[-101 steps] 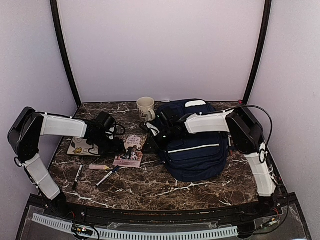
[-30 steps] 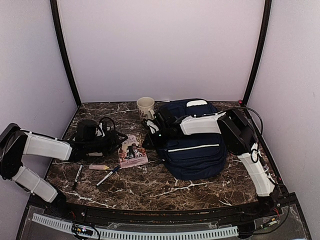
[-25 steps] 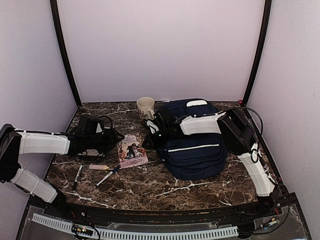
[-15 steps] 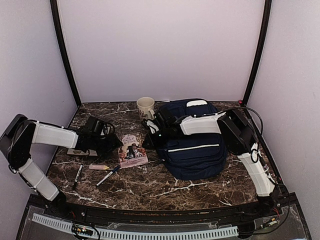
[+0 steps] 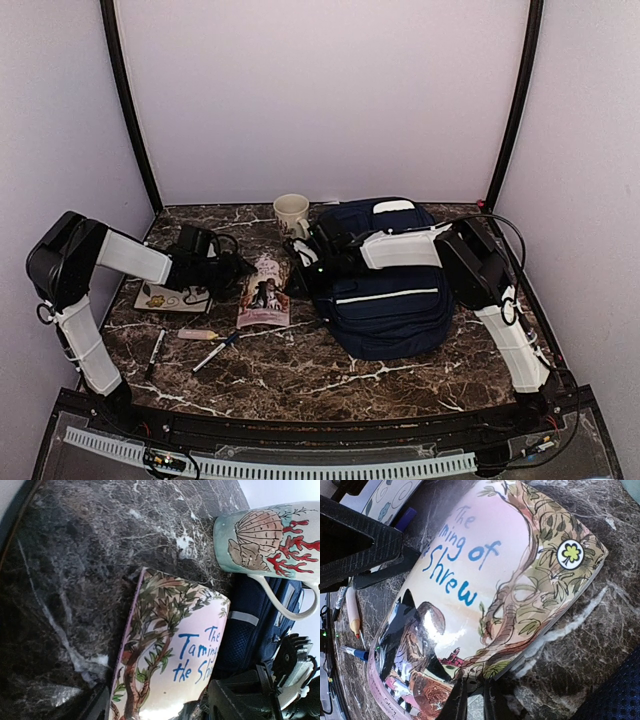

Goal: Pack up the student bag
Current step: Pick up the book at the center of the board.

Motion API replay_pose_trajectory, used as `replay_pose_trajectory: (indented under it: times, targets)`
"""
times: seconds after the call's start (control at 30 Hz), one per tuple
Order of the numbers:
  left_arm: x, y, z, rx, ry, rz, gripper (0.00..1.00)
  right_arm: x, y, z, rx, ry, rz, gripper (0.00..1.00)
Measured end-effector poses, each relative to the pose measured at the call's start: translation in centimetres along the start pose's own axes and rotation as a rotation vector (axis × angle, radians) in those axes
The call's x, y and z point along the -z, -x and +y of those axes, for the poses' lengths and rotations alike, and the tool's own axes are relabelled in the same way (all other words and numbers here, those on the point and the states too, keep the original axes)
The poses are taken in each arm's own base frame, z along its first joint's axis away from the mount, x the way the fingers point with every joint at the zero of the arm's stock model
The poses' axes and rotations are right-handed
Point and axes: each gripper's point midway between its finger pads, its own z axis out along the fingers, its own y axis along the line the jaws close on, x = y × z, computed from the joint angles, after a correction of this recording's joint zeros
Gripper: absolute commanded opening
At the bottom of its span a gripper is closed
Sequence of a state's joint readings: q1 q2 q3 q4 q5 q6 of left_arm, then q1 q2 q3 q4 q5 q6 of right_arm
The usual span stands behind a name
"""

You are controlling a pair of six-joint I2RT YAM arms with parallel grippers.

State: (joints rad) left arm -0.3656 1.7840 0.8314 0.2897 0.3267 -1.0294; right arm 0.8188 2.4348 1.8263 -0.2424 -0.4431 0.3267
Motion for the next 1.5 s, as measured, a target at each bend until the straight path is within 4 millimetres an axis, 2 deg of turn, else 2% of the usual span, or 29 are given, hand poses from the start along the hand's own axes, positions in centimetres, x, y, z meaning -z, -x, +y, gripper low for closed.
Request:
replay_pose_trajectory:
  times: [0.17, 0.47, 0.53, 0.63, 0.7, 0.83, 1.0, 1.2, 1.3, 1.4, 1.5]
  targets:
    - [-0.2, -0.4, -0.3, 0.0, -0.053, 0.008, 0.6, 0.0, 0.0, 0.0, -0.001, 0.004, 0.001, 0.13]
    - [0.6, -1.4, -1.8, 0.032, -0.219, 0.012, 0.67, 0.0, -0.1, 0.0, 0.002, 0.007, 0.006, 0.13]
    - [0.8, -1.9, -2.9, 0.035, -0.27, 0.043, 0.68, 0.0, -0.1, 0.0, 0.005, 0.007, 0.006, 0.13]
    - [1.3, -4.5, -5.9, 0.0, -0.38, 0.135, 0.68, -0.1, 0.0, 0.0, 0.01, 0.008, 0.004, 0.13]
    - [1.5, -5.7, -7.2, -0.02, -0.424, 0.177, 0.64, -0.1, 0.0, 0.0, 0.011, 0.008, 0.004, 0.13]
    - [1.8, -6.1, -8.4, -0.045, -0.45, 0.199, 0.61, -0.1, 0.0, 0.0, 0.012, 0.008, 0.004, 0.13]
    - [2.3, -5.8, -7.9, -0.071, -0.371, 0.178, 0.55, -0.1, 0.0, 0.0, 0.013, 0.008, 0.004, 0.13]
    - [4.2, -5.5, -7.1, -0.116, -0.252, 0.136, 0.37, -0.1, 0.0, 0.0, 0.017, 0.008, 0.003, 0.13]
    - [4.3, -5.6, -6.1, -0.12, -0.199, 0.135, 0.28, -0.1, 0.0, 0.0, 0.017, 0.008, 0.003, 0.13]
    - [4.1, -6.1, -4.8, -0.107, -0.146, 0.154, 0.26, -0.1, 0.0, 0.0, 0.02, 0.008, 0.003, 0.13]
    - [3.9, -6.3, -3.6, -0.089, -0.097, 0.164, 0.29, -0.1, 0.0, 0.0, 0.022, 0.008, 0.003, 0.13]
